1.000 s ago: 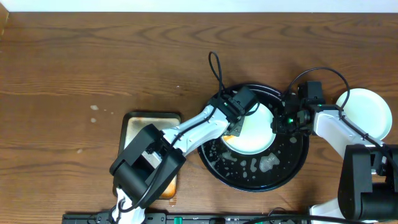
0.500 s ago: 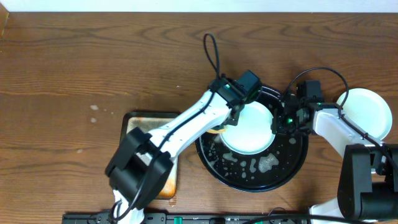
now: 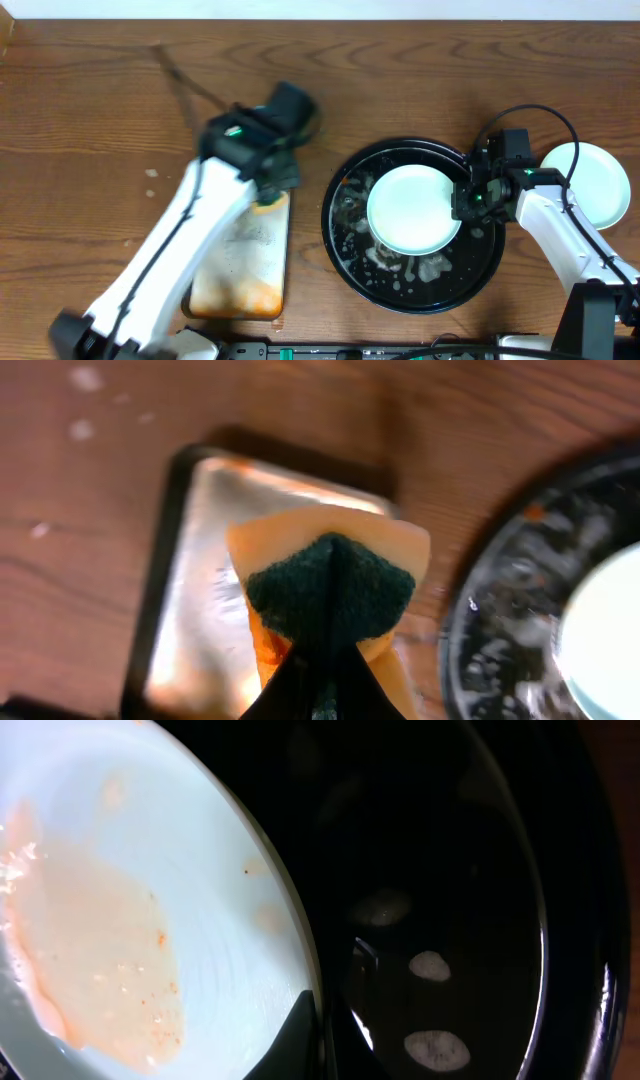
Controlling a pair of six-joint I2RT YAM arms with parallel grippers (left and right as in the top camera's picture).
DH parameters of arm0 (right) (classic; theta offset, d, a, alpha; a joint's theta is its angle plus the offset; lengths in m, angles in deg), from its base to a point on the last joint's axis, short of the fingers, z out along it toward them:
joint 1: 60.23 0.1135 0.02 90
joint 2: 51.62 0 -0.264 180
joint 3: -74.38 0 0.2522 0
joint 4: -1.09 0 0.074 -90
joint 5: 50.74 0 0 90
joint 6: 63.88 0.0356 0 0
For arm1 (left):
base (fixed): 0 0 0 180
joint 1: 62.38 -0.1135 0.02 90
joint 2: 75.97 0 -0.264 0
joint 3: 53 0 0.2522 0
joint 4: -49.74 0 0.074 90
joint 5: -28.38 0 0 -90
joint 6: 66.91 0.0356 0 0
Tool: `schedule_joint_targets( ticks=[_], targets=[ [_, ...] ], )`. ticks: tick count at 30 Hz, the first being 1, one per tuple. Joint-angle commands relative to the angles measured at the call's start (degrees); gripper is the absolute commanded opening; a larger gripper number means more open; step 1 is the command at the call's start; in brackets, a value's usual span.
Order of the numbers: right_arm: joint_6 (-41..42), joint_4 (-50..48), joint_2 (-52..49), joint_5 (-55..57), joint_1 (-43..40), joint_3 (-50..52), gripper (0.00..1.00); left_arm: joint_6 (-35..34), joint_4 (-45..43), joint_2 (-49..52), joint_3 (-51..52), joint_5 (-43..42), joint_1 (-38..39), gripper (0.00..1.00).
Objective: Clean dirty plates on tray and stack at the side
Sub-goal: 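Return the sponge to the soapy tray with the left gripper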
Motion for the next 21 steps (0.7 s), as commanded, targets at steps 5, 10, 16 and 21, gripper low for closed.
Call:
schedule_joint_targets(
  ticks=[5,10,16,21],
  targets=[
    [0.7,2.6,1.1,9.4,2.5,-1.7,0.01,2.1,-6.4,-8.6,18.4,-1.9,-7.7,0.08],
    [3.1,5.9,4.8,14.9,6.6,-4.6,0.01,2.5,-10.6,-9.1,26.1,-2.4,-10.5,0.08],
    [6.0,9.9,10.9,27.9,13.1,-8.2,0.01,6.5,-17.4,-9.1,32.1,-8.3,-12.9,0.11],
    [5.9,11.3,15.8,33.0,18.7,-9.6,0.01,8.4,-18.8,-9.1,33.3,-8.7,-13.2,0.27]
  ],
)
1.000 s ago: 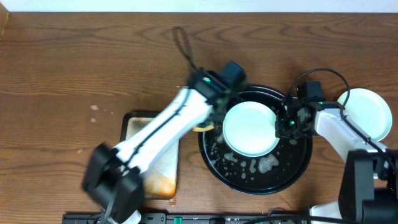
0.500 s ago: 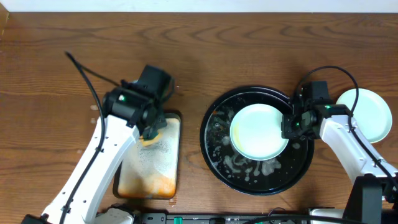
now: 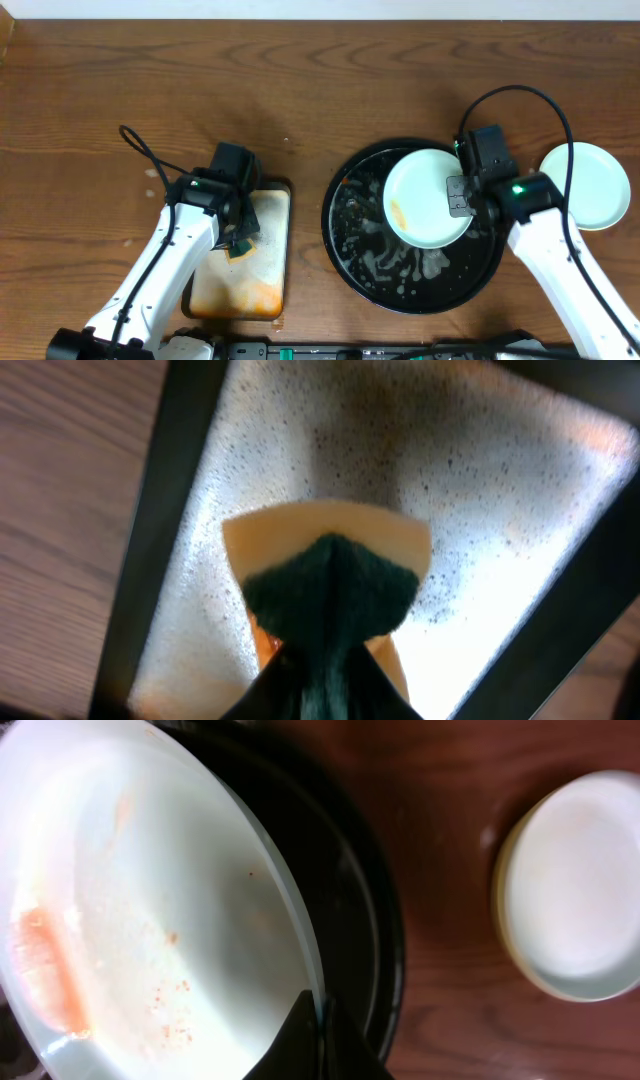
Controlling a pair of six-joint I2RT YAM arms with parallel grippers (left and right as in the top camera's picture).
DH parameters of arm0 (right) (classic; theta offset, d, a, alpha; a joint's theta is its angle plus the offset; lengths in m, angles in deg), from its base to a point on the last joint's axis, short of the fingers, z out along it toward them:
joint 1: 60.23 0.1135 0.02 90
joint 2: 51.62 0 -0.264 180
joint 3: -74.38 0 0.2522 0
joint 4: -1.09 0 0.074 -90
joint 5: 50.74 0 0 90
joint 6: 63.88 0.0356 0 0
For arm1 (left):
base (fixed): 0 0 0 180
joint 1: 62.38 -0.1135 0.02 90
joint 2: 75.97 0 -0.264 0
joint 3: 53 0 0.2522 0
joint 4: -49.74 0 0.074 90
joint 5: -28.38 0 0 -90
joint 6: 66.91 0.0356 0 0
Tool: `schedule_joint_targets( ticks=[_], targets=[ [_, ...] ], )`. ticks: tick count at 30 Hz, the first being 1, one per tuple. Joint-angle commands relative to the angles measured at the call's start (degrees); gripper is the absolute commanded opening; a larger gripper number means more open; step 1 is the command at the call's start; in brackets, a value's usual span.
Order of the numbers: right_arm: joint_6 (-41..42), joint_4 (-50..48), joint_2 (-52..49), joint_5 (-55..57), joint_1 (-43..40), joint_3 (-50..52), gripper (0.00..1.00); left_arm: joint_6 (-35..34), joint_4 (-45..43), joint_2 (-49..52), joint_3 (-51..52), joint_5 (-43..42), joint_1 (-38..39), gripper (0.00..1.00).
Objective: Clean dirty plates on tray and stack at the side
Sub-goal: 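Return the sponge to the soapy tray with the left gripper, then raise the white plate upright over the black tray with right gripper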
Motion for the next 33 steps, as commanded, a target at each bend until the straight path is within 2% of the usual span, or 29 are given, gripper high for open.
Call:
schedule_joint_targets(
  ticks=[1,3,5,13,19,33],
  targets=[
    [1.6,0.3,4.5,9.2,5.6,-1.4,0.01,2.5,-0.3,-0.9,0.3,-1.2,-0.3,0.41],
    [1.4,0.6,5.6,11.6,8.2,-1.4,0.01,2.5,-0.4,-0.9,0.3,-1.2,-0.3,0.55],
    [1.2,1.4,6.2,14.0,10.6,-1.4,0.01,2.4,-0.7,-0.9,0.3,-1.2,-0.3,0.63],
    [1.2,6.5,6.2,26.9,19.4,-1.4,0.01,2.4,-1.0,-0.9,0.3,-1.2,-0.3,0.81],
    [1.2,7.8,6.2,36.7,26.2,-1.4,0.01,2.4,-1.0,-0.9,0.3,-1.2,-0.3,0.83],
    [1.4,7.6,6.2,49.6,36.2,-1.4,0.01,2.4,-1.0,-0.9,0.3,-1.2,-0.3,0.84]
  ],
)
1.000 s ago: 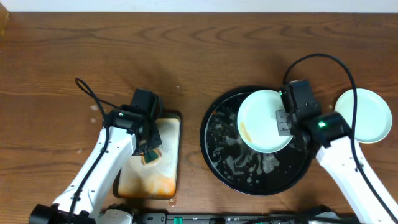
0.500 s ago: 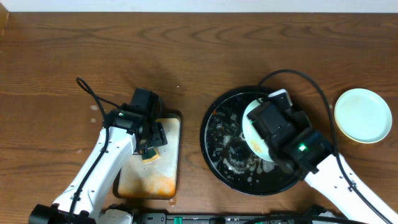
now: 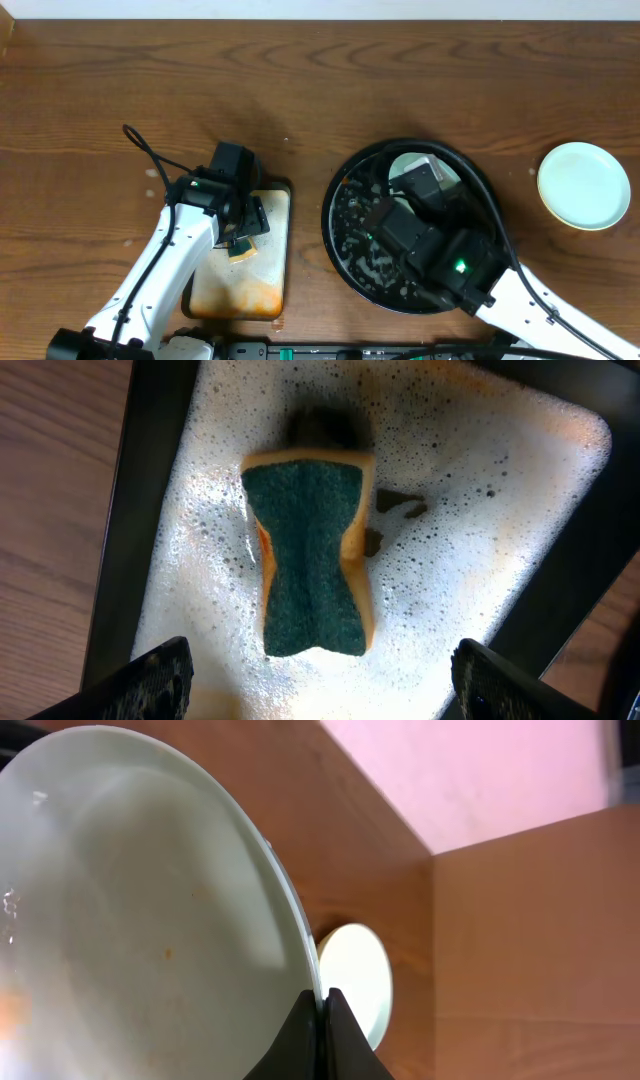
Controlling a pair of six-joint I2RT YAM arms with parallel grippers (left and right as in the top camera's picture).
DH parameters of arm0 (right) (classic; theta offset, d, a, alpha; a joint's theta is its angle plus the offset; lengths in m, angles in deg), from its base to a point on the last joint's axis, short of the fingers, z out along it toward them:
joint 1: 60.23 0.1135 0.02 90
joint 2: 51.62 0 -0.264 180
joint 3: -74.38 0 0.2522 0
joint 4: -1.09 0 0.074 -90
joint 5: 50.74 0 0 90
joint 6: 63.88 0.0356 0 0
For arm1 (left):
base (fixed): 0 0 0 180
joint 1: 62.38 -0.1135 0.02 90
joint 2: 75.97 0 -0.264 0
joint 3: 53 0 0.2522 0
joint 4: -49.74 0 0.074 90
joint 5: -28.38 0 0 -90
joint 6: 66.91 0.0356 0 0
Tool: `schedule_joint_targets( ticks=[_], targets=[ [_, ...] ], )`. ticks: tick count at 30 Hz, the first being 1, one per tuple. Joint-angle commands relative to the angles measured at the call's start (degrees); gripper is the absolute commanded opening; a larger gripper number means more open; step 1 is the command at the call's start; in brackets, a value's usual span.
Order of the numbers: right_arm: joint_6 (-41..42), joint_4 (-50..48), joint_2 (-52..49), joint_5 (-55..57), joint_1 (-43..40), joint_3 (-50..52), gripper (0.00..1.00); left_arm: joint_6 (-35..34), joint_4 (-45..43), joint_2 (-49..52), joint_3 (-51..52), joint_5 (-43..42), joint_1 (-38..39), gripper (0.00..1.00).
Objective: Clean dirty plates on tray and stack at the side
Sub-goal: 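Raise the white plate upright over the black tray with right gripper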
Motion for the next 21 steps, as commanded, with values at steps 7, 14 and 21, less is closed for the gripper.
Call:
schedule_joint_targets(
  ticks=[7,14,21],
  targets=[
    [1.0,0.1,0.5,7.3,3.1,-1.0,0.01,0.5,0.1,-0.8,0.2,0.3,-0.3,0.84],
    [-1.8,0.1,0.5,8.8,7.0,-1.0,0.01,0.5,0.1,-0.8,0.2,0.3,-0.3,0.84],
    [-1.8,-0.2,0.5,13.4,8.1,-1.0,0.01,0.6,0.1,-0.8,0.2,0.3,-0.3,0.84]
  ],
)
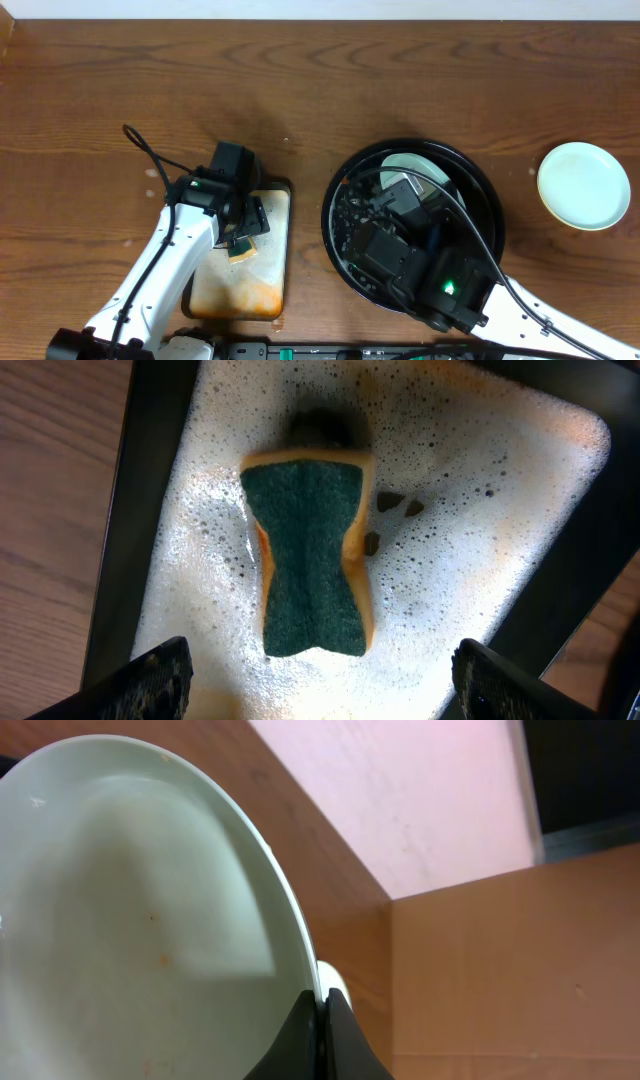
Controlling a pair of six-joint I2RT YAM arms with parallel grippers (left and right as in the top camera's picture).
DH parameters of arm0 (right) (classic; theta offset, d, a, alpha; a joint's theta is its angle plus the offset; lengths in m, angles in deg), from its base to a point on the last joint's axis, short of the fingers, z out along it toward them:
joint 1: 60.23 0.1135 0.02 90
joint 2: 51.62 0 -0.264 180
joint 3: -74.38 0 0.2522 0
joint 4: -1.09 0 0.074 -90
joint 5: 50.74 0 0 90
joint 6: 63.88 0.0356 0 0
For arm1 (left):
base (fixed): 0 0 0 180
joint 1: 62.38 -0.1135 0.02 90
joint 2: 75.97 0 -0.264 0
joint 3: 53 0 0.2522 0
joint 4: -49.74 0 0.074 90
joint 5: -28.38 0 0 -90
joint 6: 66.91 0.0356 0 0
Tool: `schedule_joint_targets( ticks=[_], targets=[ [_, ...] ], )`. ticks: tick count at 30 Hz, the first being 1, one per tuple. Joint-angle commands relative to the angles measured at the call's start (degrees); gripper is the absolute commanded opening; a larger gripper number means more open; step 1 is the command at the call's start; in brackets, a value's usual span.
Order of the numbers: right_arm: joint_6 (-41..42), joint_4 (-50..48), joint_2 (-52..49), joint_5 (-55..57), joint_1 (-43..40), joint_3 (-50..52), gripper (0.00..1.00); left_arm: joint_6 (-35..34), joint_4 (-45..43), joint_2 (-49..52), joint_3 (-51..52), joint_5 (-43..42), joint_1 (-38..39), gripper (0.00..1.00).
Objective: Clean dirty plates on tray and stack at the side
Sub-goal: 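Raise the white plate upright over the black tray with right gripper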
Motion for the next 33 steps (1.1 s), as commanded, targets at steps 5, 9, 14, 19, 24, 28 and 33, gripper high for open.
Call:
schedule_joint_targets(
  ticks=[5,9,14,19,24,28,33],
  targets=[
    [-0.4,-0.2,0.5,5.0,0.5,-1.0,0.01,0.5,0.1,-0.8,0.2,0.3,-0.3,0.84],
    [-0.4,-0.5,0.5,5.0,0.5,-1.0,0.01,0.5,0.1,-0.8,0.2,0.3,-0.3,0.84],
    [-0.4,-0.6,0.5,5.0,0.5,-1.0,0.01,0.5,0.1,-0.8,0.2,0.3,-0.3,0.84],
    [-0.4,-0.6,0.5,5.0,0.5,-1.0,0.01,0.6,0.1,-0.8,0.2,0.3,-0.3,0.84],
    [-0.4,-1.3,0.5,5.0,0.0,-1.0,0.01,0.5,0.1,-0.8,0.2,0.3,-0.3,0.84],
    [-0.4,-1.8,0.5,5.0,-0.2,-1.0,0.01,0.5,0.1,-0.8,0.2,0.3,-0.3,0.84],
    [-0.4,-1.7,0.5,5.0,-0.2,-1.0,0.01,0.5,0.1,-0.8,0.2,0.3,-0.3,0.84]
  ],
)
